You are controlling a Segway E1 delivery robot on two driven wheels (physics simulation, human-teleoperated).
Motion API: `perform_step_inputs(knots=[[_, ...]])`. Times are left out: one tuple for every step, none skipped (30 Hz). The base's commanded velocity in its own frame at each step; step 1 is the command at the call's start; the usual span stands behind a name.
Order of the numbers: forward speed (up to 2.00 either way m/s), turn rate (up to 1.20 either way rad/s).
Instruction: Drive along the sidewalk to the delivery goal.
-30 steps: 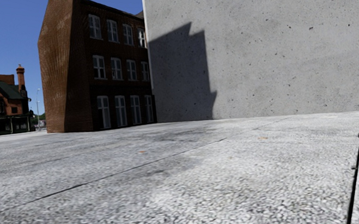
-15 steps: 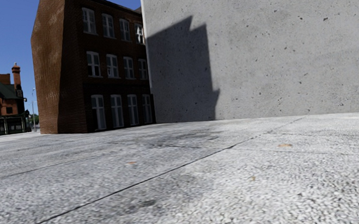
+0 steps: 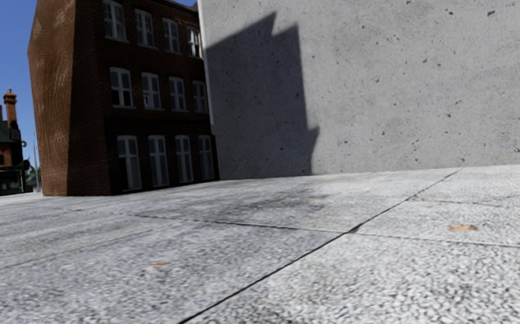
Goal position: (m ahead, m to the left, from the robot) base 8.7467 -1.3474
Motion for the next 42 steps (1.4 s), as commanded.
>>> perform_step_inputs(knots=[[2.0, -0.29], [2.0, -0.3], [2.0, -0.23], [2.0, -0.04], [2.0, -0.04], [2.0, 0.0], [2.0, 0.0], [2.0, 0.0], [2.0, 0.0], [2.0, 0.0], [2.0, 0.0], [2.0, 0.0], [2.0, 0.0], [2.0, 0.0], [2.0, 0.0], [2.0, 0.0], [2.0, 0.0], [2.0, 0.0], [2.0, 0.0], [2.0, 0.0], [2.0, 0.0], [2.0, 0.0], [2.0, 0.0], [2.0, 0.0], [2.0, 0.0], [2.0, 0.0], [2.0, 0.0], [2.0, 0.0], [2.0, 0.0], [2.0, 0.0], [2.0, 0.0], [2.0, 0.0], [2.0, 0.0], [2.0, 0.0], [2.0, 0.0], [2.0, 0.0], [2.0, -0.24], [2.0, -0.25], [2.0, -0.25], [2.0, -0.25], [2.0, -0.13], [2.0, 0.0]])
